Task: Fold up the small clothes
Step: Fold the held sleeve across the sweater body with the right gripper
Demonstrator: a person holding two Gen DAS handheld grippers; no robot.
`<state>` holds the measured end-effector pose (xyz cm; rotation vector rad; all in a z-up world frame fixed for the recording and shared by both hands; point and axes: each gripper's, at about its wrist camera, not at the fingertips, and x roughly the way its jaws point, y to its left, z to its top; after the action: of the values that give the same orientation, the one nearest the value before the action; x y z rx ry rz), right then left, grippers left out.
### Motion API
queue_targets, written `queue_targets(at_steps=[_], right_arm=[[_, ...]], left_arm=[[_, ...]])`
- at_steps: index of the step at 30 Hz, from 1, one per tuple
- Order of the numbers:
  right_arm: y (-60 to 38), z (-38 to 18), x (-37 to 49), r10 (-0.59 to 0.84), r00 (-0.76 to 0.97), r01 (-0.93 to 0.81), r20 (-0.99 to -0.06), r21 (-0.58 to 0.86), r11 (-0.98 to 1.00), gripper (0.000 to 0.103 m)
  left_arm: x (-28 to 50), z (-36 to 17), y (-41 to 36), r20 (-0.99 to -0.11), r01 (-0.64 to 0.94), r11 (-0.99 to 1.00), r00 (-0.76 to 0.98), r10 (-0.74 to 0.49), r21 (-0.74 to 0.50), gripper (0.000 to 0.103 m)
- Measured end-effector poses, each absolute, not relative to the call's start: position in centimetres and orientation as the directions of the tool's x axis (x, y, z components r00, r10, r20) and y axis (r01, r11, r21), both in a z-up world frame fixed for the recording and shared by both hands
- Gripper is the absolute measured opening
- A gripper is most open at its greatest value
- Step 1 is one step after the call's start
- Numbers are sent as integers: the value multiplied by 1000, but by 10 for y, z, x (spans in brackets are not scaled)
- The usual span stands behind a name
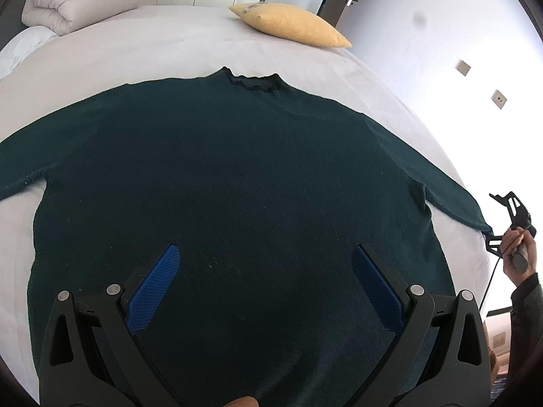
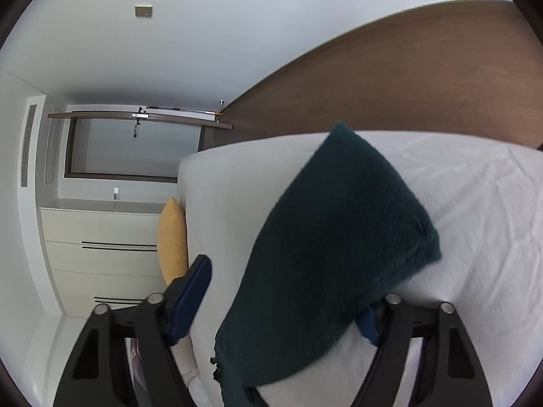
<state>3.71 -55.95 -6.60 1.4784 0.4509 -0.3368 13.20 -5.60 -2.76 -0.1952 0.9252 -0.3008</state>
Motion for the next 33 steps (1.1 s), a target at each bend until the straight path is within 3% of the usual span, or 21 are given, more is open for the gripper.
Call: queue_targets(at_steps=[3, 5, 6, 9, 13, 17, 19, 23, 26, 33], right_arm=[[-564, -70, 38, 47, 864, 497, -501, 864, 77, 43], [-566, -74, 35, 35, 844, 531, -535, 843, 80, 13], [-565, -72, 35, 21, 829, 556, -560, 826, 91, 11], [-560, -57, 39, -35, 802, 593, -596, 789, 163, 11], [-516, -6, 79, -70, 785, 587, -616, 702, 402, 10], [-390, 58, 152, -17, 794, 396, -608, 495, 774, 10], [-302, 72, 184, 49, 796, 220, -604, 363, 905, 9], [-150, 47, 222, 89, 730, -50, -677, 78, 996, 9], [-80, 10, 225, 80, 685, -151, -724, -34, 988, 9], [-63, -11, 218, 69, 659, -146, -749, -37, 989, 11]], left_arm=[[136, -28, -51, -749, 170, 941, 570, -336, -292, 103], [141, -28, -46, -747, 167, 939, 571, -341, -301, 103], [143, -28, -44, -744, 166, 937, 572, -345, -307, 103], [152, -26, -35, -730, 161, 929, 580, -363, -335, 103], [165, -21, -22, -705, 151, 916, 596, -385, -372, 103], [184, -16, -1, -671, 128, 890, 612, -419, -438, 103], [194, -14, 9, -652, 116, 869, 616, -443, -481, 103], [221, -22, 26, -620, 91, 795, 576, -533, -599, 103], [241, -38, 34, -597, 54, 716, 511, -618, -696, 103], [286, -65, 27, -504, 11, 549, 380, -775, -836, 103]])
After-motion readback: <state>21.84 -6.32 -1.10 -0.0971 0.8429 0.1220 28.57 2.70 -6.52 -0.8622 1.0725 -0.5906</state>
